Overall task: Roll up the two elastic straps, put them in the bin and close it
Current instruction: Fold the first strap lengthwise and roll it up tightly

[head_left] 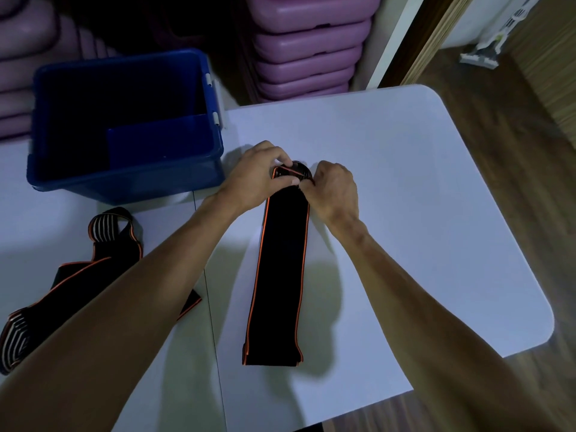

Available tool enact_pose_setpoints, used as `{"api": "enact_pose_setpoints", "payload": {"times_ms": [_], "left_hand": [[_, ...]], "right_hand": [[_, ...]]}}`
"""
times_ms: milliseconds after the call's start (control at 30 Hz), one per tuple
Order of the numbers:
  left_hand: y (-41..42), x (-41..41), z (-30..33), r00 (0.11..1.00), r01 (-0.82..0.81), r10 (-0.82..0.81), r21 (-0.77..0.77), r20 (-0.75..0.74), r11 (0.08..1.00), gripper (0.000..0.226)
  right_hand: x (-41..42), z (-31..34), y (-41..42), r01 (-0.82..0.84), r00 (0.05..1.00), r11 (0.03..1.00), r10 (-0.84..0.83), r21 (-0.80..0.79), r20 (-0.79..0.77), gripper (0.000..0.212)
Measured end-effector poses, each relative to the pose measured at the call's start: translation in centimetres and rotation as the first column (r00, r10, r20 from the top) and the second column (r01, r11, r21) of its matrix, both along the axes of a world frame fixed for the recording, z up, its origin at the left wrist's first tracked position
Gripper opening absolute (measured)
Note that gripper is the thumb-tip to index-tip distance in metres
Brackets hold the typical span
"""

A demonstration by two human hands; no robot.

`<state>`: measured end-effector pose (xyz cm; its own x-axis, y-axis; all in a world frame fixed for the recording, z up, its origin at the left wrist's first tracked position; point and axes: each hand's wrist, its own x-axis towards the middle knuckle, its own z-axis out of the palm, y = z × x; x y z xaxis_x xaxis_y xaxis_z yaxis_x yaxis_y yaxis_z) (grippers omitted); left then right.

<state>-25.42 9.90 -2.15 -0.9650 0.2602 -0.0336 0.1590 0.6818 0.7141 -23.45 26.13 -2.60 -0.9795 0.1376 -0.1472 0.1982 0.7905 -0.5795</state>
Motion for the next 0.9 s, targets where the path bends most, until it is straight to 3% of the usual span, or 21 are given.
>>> {"api": "enact_pose_setpoints", "payload": {"times_ms": [100,300,400,500,600,767,900], "left_hand": [[0.3,-0.7,0.1,0.999,0.013,-0.016,-0.069,-0.041,0.998,0.02],[1.0,-1.7,0.1,0.998,-0.042,0.031,-0.226,-0.053,0.973,0.008],[1.4,-2.2,0.1,0.995,-0.044,0.014,-0.319,-0.096,0.947,0.011],[1.7,-2.6,0.0,0.998,-0.018,-0.003,-0.389,-0.055,0.921,0.038],[2.0,-3.1,0.0,0.998,0.034,-0.053,-0.41,-0.035,0.911,0.05],[2.3,-3.9,0.4,0.995,0.031,-0.067,-0.399,-0.078,0.916,0.021],[1.9,-4.4,0.2,0.996,-0.04,0.008,-0.363,-0.087,0.931,0.02]], "right_hand": [[0.5,-0.1,0.3,0.034,0.999,0.991,-0.033,-0.126,0.012,0.02],[0.2,-0.4,-0.1,0.058,0.998,0.979,-0.055,-0.195,0.019,0.022],[1.4,-0.4,-0.8,0.073,0.995,0.961,-0.087,-0.265,-0.042,0.042],[4.9,-0.6,-1.7,-0.024,0.992,0.997,0.014,-0.073,-0.127,0.069],[9.6,-1.9,-2.5,-0.174,0.978,0.968,0.191,0.179,-0.081,0.077],[13.2,-4.3,-2.7,-0.364,0.923,0.875,0.384,0.319,0.0,0.068],[13.0,-4.8,-2.5,-0.415,0.898,0.832,0.439,0.369,0.021,0.066]]}}
